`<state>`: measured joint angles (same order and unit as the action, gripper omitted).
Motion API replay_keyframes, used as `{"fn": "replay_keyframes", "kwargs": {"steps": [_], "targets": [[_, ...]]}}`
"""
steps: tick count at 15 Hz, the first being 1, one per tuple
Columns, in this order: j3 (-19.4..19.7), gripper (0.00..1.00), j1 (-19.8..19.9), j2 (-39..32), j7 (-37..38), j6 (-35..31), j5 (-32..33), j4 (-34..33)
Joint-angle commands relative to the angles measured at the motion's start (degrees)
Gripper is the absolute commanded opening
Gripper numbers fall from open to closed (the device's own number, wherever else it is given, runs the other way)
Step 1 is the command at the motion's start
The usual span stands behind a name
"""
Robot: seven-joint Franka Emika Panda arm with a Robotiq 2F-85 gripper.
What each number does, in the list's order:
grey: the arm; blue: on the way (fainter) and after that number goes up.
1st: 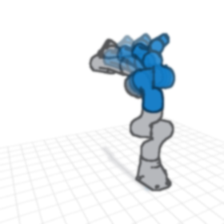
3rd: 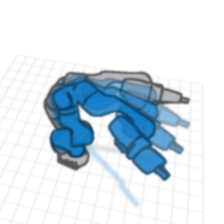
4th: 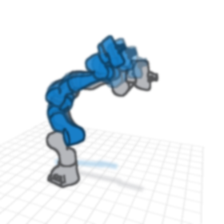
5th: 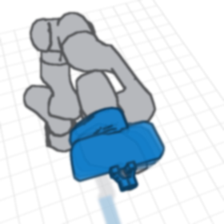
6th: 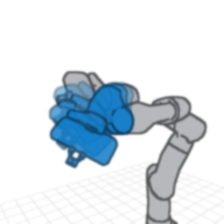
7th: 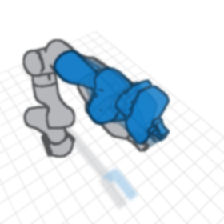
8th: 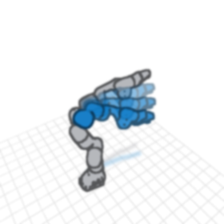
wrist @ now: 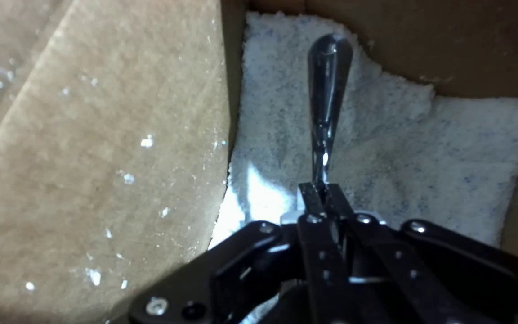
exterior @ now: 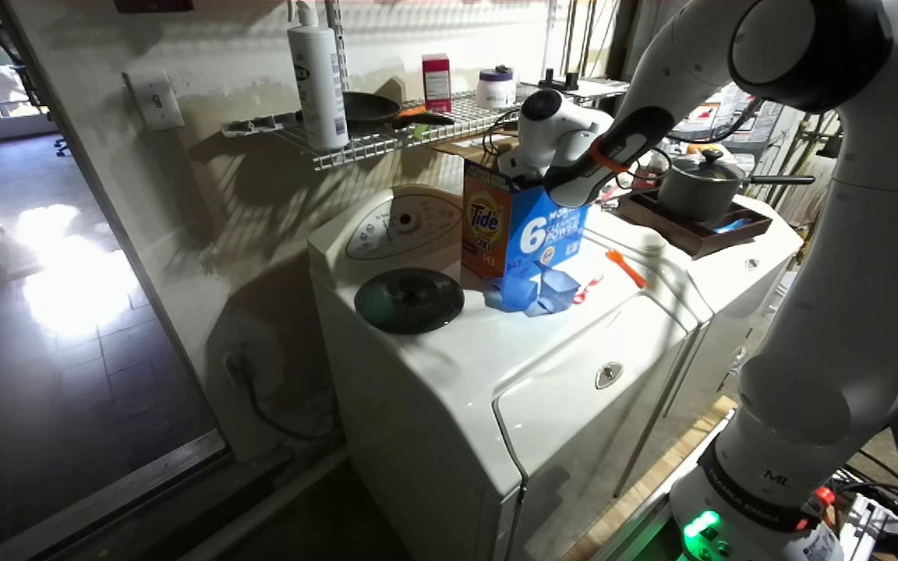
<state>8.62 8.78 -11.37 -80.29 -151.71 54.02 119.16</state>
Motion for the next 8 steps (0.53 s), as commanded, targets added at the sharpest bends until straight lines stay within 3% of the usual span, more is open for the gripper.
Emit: {"fn": "replay_keyframes", "kwargs": {"steps": [1,8], "targets": [[-1.2,0.02,0.0,-1.0,-1.1,1.8,-2.0,-0.2],[-1.7,0.02,0.6,-0.5,-2.3,2.2,-7.2,0.5]]}}
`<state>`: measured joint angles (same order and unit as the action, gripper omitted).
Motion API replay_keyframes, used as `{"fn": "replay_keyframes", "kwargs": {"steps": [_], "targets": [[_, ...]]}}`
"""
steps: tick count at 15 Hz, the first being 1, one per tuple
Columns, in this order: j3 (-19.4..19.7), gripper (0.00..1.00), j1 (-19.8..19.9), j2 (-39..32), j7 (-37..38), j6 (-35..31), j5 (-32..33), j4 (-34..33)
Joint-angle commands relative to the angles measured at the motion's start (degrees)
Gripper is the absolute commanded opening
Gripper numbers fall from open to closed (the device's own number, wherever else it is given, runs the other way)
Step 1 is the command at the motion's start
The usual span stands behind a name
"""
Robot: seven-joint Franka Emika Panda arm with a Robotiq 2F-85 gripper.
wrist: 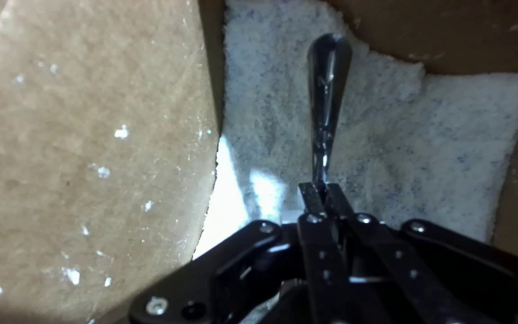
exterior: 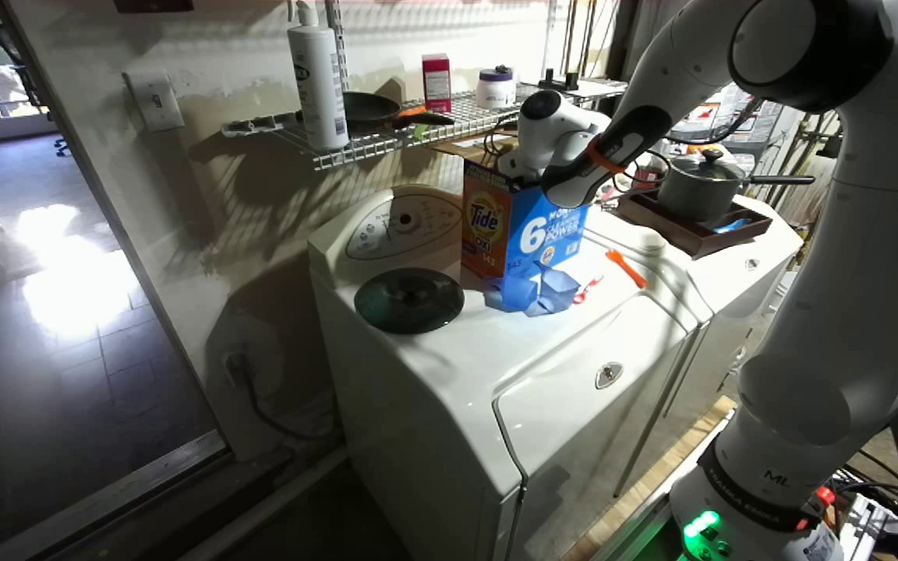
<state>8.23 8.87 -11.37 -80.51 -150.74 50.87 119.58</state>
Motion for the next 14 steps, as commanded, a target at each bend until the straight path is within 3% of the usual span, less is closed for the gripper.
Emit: {"fn": "replay_keyframes", "kwargs": {"steps": [1,14], "targets": [[-1.4,0.02,0.6,-0.5,-2.7,1.2,-5.3,0.1],[-1.9,0.02,1.0,0.6,-11.7,2.4,-22.7,0.6]]}}
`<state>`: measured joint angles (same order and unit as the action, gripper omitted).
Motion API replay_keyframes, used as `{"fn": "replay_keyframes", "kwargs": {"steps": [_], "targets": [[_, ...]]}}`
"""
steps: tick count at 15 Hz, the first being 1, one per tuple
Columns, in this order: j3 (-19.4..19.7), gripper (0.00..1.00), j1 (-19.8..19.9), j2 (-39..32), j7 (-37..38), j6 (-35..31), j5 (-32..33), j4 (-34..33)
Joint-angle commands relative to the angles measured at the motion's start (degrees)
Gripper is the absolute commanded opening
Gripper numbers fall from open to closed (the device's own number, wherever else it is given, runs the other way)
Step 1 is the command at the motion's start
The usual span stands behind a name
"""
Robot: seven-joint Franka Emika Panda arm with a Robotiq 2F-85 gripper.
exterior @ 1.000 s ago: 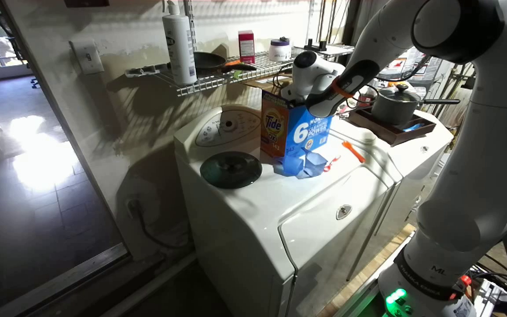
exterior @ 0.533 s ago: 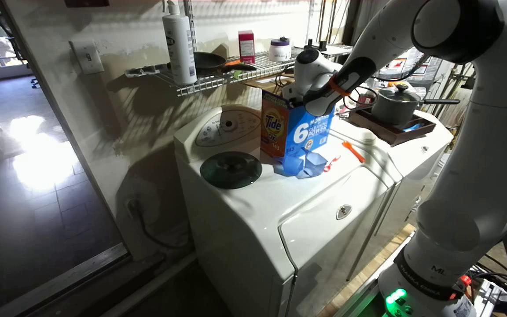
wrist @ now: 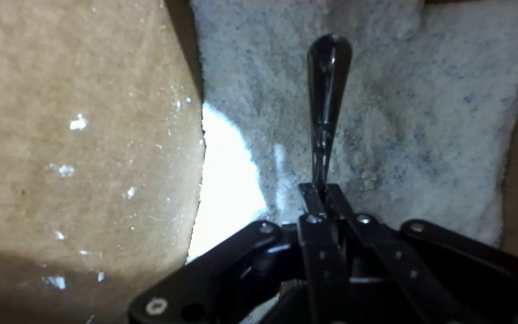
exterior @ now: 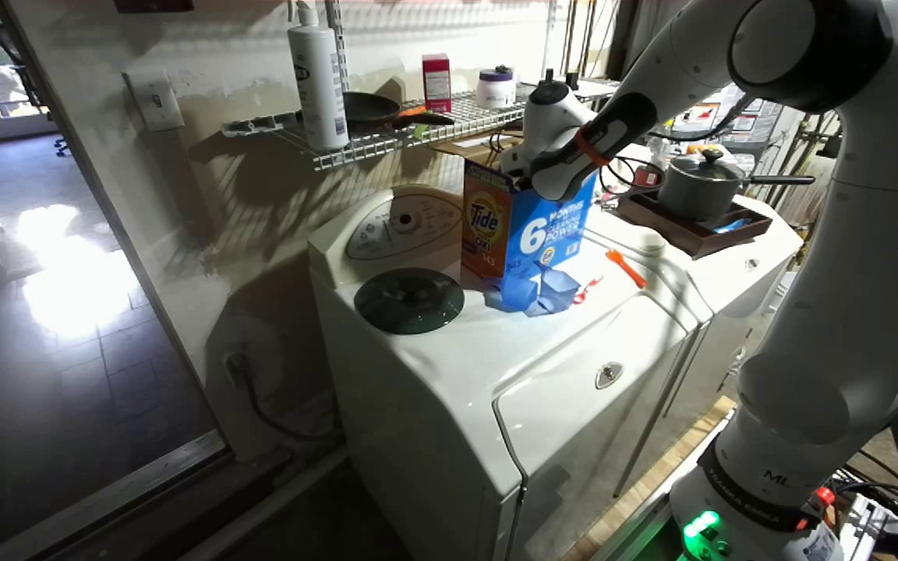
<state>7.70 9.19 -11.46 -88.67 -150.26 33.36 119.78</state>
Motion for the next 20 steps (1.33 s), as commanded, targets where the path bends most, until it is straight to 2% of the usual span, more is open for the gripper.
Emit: {"fn": "replay_keyframes", "kwargs": {"steps": [1,9,12,16,20], "targets": [[-1.2,0.02,0.8,0.8,-4.4,2.0,-6.5,0.2],[-2.7,0.02,2.4,1.5,-15.2,4.4,-22.1,-0.9],[-4.3,0.02,3.9,1.6,-23.1,5.8,-30.8,-1.5],[-4.2,0.02,5.1,1.5,-31.4,8.8,-37.0,-3.1],[-3.6,0.02,5.7,1.8,-36.5,12.9,-40.5,-5.8]]}}
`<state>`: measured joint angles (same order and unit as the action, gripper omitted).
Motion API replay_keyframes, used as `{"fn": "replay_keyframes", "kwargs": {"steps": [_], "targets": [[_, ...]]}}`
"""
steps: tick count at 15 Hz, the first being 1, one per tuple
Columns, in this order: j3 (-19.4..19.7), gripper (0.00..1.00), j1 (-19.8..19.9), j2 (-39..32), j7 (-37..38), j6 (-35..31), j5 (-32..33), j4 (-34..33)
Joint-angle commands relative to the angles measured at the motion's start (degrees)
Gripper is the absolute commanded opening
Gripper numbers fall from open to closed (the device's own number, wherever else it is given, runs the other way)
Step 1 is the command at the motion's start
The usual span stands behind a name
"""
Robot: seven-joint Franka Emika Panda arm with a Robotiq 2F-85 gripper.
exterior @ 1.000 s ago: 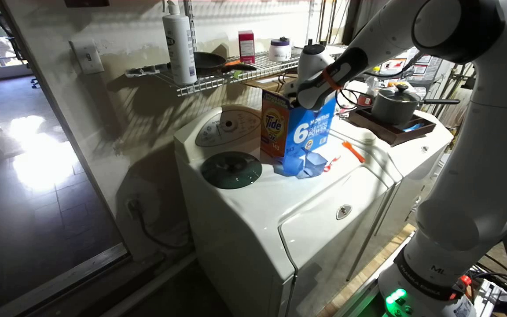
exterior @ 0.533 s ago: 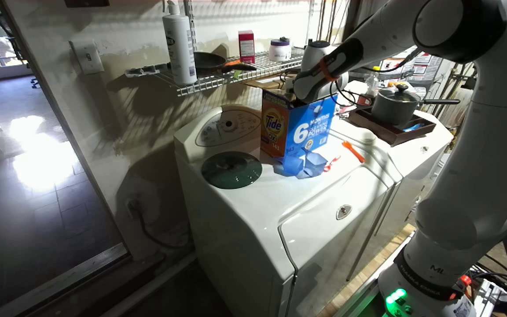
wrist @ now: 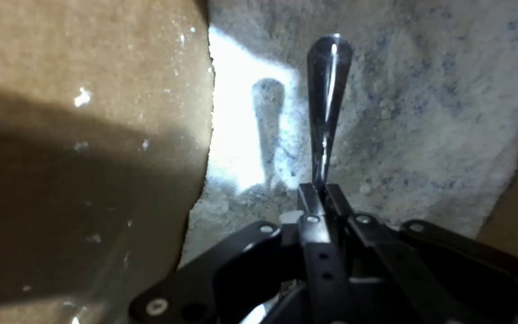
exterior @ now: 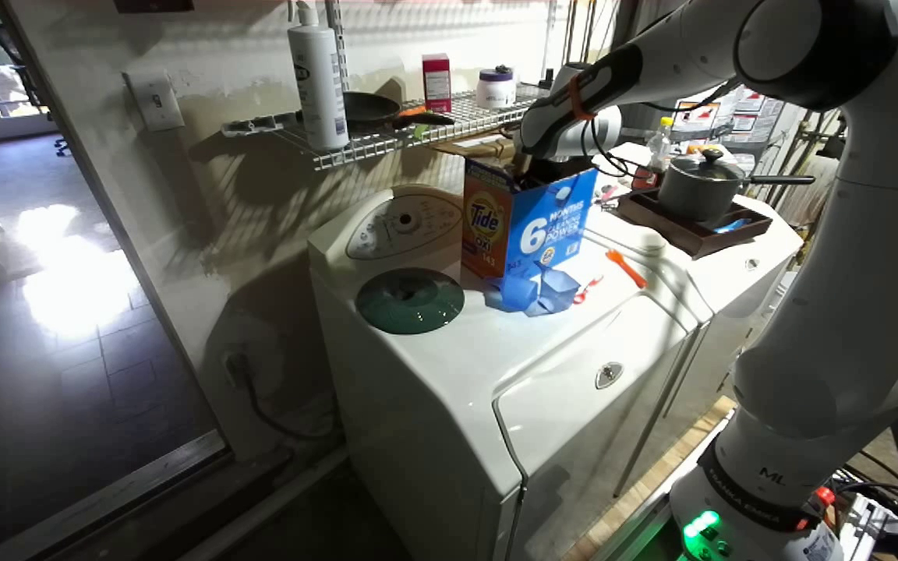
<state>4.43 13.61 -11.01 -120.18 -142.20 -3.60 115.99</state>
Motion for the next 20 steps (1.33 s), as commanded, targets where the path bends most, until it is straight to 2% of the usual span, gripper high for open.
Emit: {"fn": "replay_keyframes", "kwargs": {"steps": [1,12,20], "targets": [[-0.1,0.02,1.4,1.5,-6.0,6.1,-4.2,-2.7],[2.7,0.02,1.6,2.3,-9.3,15.2,-3.9,-11.2],[4.3,0.02,1.7,3.0,-8.8,16.0,-4.1,-16.5]]}}
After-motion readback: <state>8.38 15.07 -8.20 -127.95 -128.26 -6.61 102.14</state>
